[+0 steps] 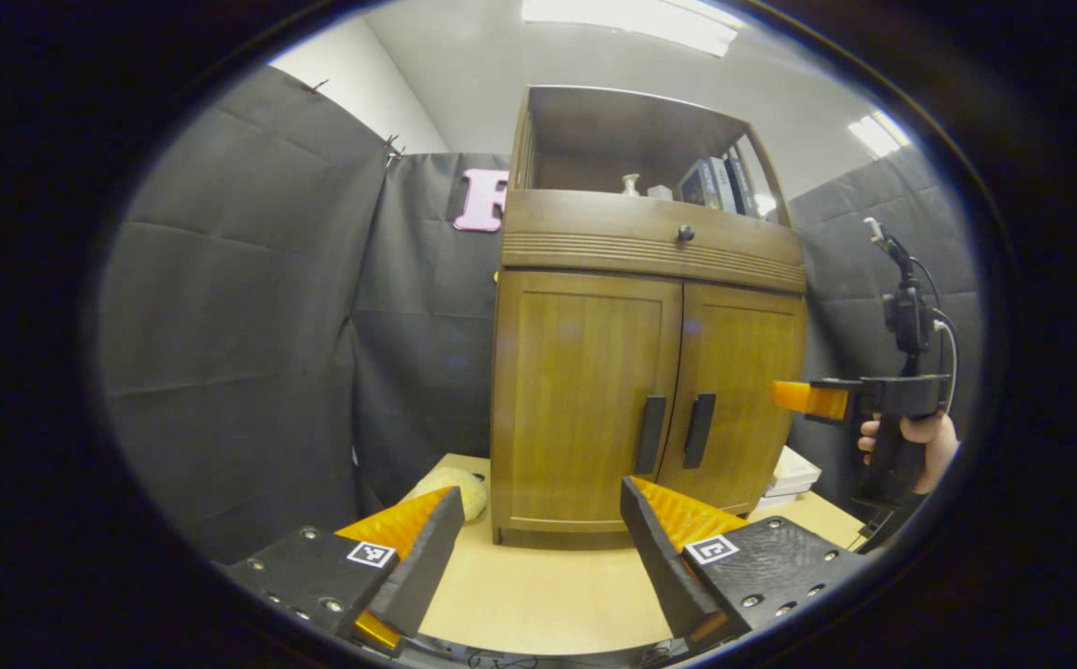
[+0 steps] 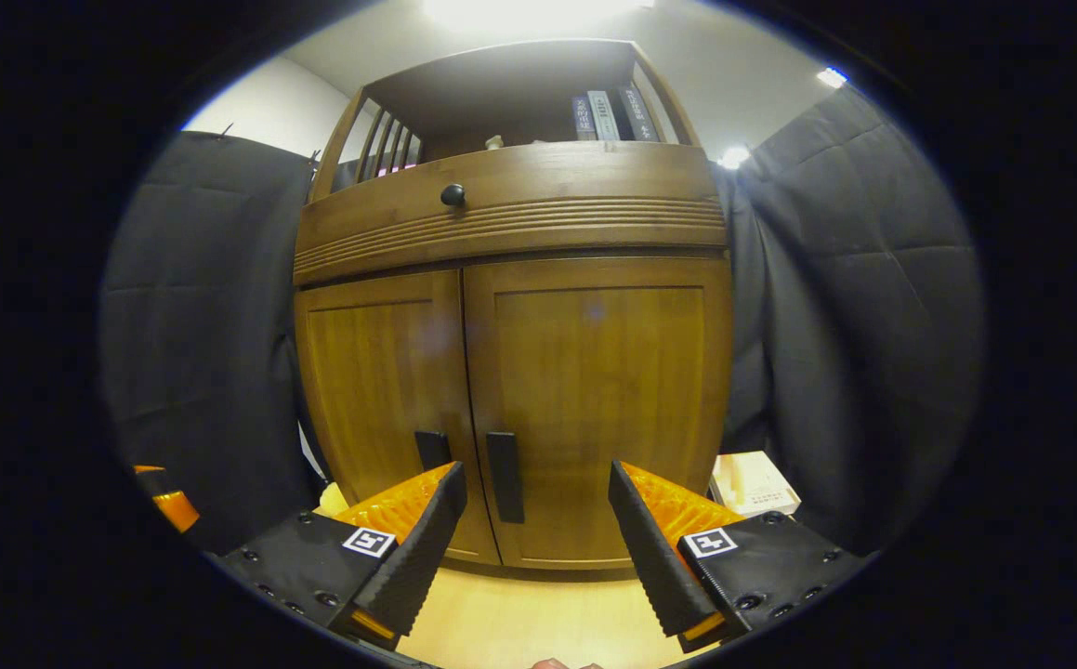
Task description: Open the right door of the double-door shoe cabinet with the right hand, and open the left door with the left hand.
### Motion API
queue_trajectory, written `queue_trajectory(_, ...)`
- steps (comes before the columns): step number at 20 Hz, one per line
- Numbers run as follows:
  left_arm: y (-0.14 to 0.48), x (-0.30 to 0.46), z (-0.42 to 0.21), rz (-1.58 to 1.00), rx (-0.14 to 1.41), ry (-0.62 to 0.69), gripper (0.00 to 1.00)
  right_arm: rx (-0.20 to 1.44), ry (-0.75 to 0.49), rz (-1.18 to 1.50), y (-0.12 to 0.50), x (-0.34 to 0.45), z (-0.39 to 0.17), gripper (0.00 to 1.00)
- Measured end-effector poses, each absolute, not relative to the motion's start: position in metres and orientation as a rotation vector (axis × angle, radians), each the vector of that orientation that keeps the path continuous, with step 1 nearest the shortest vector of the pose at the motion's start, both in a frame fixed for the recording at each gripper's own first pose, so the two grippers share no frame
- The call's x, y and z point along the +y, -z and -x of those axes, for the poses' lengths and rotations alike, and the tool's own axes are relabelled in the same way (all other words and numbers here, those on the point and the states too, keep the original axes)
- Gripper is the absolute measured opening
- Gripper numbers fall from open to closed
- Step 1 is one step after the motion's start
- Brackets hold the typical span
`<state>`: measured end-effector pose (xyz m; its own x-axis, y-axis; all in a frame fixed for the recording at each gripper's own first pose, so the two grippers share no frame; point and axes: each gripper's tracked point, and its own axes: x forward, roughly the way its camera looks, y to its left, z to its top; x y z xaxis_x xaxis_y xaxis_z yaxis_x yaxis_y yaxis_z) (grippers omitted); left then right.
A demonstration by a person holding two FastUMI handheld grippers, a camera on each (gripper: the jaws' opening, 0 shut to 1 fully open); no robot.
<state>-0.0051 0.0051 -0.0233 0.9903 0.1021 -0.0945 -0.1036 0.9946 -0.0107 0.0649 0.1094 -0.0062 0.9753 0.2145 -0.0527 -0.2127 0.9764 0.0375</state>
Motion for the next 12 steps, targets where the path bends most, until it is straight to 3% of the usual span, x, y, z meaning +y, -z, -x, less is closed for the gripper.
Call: queue_trajectory(12,0.039,0.037,0.017,0.051,0.158,-0.284,0.99,0.081,-0.220,0.023,0.030,0.154,-0.153,0.96)
